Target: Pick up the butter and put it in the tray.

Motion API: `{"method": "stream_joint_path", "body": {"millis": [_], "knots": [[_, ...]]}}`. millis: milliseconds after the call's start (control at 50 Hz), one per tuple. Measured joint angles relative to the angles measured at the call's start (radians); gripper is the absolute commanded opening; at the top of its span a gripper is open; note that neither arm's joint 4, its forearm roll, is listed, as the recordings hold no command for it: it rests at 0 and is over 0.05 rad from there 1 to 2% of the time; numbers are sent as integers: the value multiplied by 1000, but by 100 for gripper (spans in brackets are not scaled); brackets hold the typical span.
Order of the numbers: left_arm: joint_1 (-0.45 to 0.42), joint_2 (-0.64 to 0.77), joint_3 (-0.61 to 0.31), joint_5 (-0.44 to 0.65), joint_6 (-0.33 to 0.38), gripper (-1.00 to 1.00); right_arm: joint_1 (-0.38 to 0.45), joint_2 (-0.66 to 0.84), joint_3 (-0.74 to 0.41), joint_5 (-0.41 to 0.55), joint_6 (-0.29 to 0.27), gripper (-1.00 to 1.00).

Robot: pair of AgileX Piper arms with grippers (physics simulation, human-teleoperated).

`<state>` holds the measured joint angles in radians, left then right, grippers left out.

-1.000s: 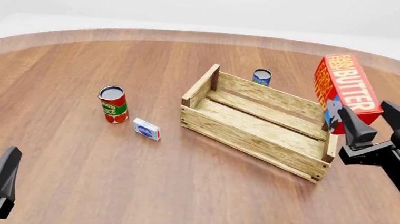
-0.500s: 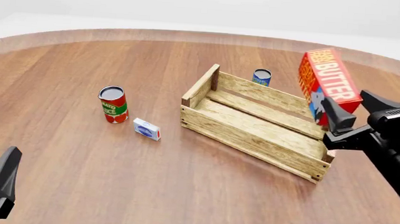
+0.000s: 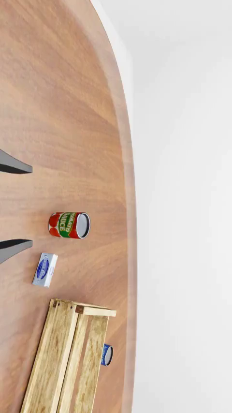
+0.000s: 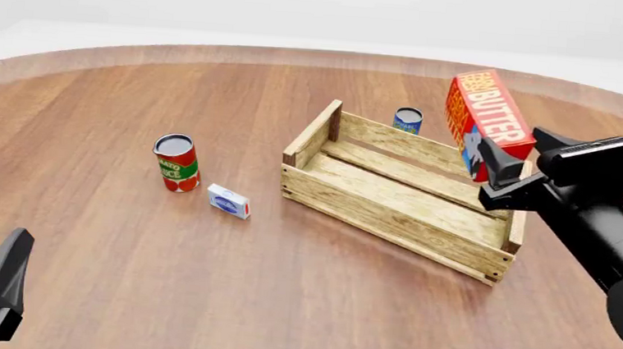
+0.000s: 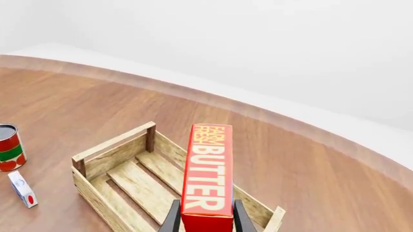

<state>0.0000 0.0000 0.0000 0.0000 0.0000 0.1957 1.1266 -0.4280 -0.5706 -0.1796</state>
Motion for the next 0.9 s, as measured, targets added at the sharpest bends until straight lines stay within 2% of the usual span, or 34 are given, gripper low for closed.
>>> {"method": "stream_joint_path", "body": {"millis": [900], "knots": [[0, 0, 0, 0, 0, 100, 43, 286, -141, -70, 56, -100]]}}
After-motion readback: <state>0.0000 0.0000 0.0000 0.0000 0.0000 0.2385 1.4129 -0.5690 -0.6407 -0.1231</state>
